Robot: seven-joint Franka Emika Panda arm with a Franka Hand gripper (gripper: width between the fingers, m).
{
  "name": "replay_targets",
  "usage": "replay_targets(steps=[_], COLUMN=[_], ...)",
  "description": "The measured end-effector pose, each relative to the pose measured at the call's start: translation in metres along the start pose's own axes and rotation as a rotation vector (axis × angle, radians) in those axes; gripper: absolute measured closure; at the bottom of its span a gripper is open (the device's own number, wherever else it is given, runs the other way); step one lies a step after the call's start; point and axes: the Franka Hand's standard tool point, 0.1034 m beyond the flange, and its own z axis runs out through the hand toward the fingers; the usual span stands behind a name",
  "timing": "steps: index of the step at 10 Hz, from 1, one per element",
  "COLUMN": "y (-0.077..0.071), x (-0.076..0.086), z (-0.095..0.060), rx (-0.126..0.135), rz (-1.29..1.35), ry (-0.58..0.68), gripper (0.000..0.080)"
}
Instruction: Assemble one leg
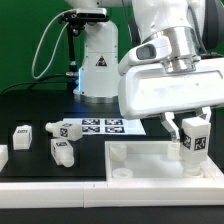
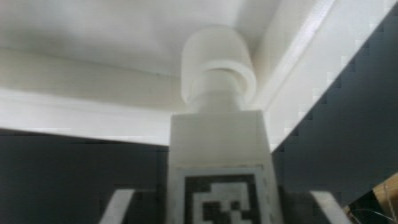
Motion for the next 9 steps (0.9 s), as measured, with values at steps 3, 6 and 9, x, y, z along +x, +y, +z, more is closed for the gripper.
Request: replay_targets(steps=[3, 6, 9], y=[-0.0045, -0.0043, -0.0043], x=[-0.0091, -0.0094, -0.0084], z=[0.0071, 0.0105, 0.0108], rx=[0.005, -0.036, -0.027], rz=[0.0, 0.0, 0.002], ry=[-0.012, 0.089, 0.071], gripper=[0.0515, 0.0515, 0.0515])
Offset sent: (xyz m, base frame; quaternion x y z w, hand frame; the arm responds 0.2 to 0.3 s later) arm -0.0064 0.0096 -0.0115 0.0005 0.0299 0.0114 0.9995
